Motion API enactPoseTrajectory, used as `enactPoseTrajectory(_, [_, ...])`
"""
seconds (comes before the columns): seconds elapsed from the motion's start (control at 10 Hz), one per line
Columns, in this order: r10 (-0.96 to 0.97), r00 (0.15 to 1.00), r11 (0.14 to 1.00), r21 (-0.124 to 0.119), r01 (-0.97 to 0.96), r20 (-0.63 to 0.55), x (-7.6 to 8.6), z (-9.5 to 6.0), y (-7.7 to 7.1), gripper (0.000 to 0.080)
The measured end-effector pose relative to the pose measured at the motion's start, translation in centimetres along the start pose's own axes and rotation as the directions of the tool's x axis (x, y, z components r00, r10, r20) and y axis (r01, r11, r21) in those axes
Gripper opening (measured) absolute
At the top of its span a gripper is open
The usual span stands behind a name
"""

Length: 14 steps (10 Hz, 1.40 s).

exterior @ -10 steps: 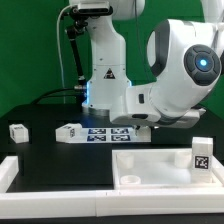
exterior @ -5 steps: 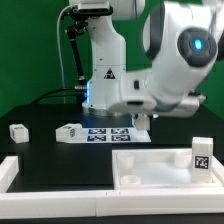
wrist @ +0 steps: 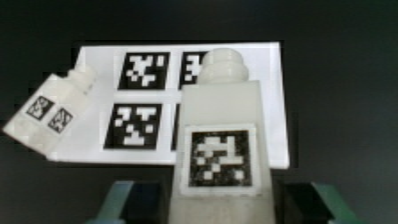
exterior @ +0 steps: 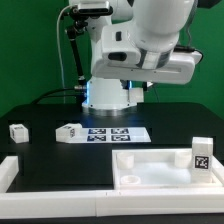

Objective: Assemble square table

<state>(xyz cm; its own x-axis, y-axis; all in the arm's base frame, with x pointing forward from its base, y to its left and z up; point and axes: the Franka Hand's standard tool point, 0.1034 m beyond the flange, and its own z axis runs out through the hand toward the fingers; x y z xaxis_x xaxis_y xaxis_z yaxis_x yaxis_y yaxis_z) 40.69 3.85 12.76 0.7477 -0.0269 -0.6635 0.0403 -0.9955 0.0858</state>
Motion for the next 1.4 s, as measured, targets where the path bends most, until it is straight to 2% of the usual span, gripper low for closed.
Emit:
enactPoseTrajectory(0.1, [-0.010,0.997,1.000,0.004,0.010,-0.076,0.6,-0.1,-0.1,0.0291])
enactPoseTrajectory(0.2, [-0.015,0.984,1.000,0.006,0.016,-0.180,1.9,0.1,-0.2,0.0291])
enactPoseTrajectory(0.3, [-0.002,0.975,1.000,0.021,0.007,-0.222,2.5,-1.5,0.1,0.0291])
enactPoseTrajectory(0.4, [0.004,0.939,1.000,0.021,0.003,-0.345,4.6,-4.7,0.7,0.0291])
enactPoseTrajectory(0.5, [-0.010,0.894,1.000,0.005,0.013,-0.447,5.7,-6.9,1.4,0.0291])
enactPoseTrajectory(0.6, [-0.044,0.875,0.999,-0.014,0.043,-0.482,5.3,-8.5,2.6,0.0291])
enactPoseTrajectory(0.7, [-0.044,0.846,0.999,-0.015,0.043,-0.532,5.1,-9.7,3.1,0.0291])
enactPoseTrajectory(1.0, [-0.043,0.736,0.999,-0.007,0.052,-0.676,5.8,-9.3,2.7,0.0291])
enactPoseTrajectory(1.2, [-0.034,0.621,0.999,-0.004,0.050,-0.783,6.2,-9.6,2.7,0.0291])
enactPoseTrajectory(1.3, [-0.059,0.582,0.997,-0.022,0.070,-0.811,6.8,-10.6,3.5,0.0291])
enactPoseTrajectory(1.4, [-0.056,0.484,0.998,-0.030,0.062,-0.873,8.1,-13.4,5.1,0.0291])
